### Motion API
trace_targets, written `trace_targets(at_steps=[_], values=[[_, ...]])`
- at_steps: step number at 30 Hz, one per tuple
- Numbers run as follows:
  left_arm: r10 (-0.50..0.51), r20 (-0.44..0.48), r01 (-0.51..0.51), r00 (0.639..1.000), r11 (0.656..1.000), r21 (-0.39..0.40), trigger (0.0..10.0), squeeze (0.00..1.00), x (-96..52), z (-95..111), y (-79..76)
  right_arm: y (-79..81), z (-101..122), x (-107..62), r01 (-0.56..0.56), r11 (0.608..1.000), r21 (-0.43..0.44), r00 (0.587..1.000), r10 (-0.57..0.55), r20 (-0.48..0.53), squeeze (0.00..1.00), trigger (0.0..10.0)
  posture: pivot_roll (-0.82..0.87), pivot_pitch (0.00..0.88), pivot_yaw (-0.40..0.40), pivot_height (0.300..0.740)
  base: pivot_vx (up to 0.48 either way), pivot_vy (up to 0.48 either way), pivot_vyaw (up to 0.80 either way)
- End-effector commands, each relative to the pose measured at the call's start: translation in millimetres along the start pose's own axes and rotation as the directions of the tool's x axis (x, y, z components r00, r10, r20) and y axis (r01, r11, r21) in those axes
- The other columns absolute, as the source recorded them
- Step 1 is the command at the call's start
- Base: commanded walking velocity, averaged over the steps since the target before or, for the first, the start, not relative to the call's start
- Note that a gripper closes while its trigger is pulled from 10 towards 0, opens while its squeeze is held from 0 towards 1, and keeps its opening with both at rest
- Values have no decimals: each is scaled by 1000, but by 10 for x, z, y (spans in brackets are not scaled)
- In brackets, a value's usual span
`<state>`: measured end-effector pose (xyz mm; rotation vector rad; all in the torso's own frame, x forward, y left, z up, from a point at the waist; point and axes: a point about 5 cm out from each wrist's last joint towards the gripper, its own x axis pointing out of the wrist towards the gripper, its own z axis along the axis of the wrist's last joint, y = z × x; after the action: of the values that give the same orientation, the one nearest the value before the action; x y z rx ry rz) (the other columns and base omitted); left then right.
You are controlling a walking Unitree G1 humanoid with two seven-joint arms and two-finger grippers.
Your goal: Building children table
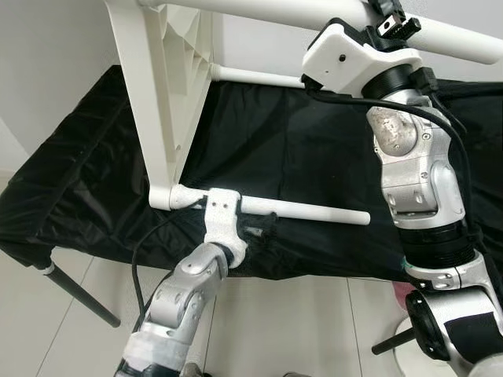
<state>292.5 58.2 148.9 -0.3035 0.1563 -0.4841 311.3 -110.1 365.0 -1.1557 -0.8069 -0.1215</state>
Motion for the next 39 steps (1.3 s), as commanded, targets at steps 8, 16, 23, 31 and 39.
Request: trace_targets(at_steps=[8, 16, 23, 31, 39], values=[[53, -45, -57, 998, 993, -107, 10000, 0, -25, -1, 60, -123, -3, -40, 101, 976, 194, 993, -86, -81, 0, 0, -71, 107, -8, 740, 0, 0, 0], [9, -126, -27, 992, 990, -141, 10000, 0, -49, -6, -42, -223, -71, -86, 180, 956, 230, 977, -146, -155, 0, 0, -73, 112, -7, 740, 0, 0, 0], [-25, -143, -2, 989, 982, -188, 10000, 0, -24, 72, -169, -349, -76, -132, 285, 920, 270, 950, -232, -210, 0, 0, -75, 122, -8, 740, 0, 0, 0], [0, -139, -30, 990, 976, -217, 10000, 0, 34, 129, -173, -429, -98, -209, 356, 882, 308, 922, -277, -272, 0, 0, -82, 129, -7, 740, 0, 0, 0], [74, -110, -100, 991, 962, -254, 10000, 0, 116, 230, -103, -479, -153, -291, 390, 867, 310, 901, -290, -322, 0, 0, -92, 141, -1, 740, 0, 0, 0]])
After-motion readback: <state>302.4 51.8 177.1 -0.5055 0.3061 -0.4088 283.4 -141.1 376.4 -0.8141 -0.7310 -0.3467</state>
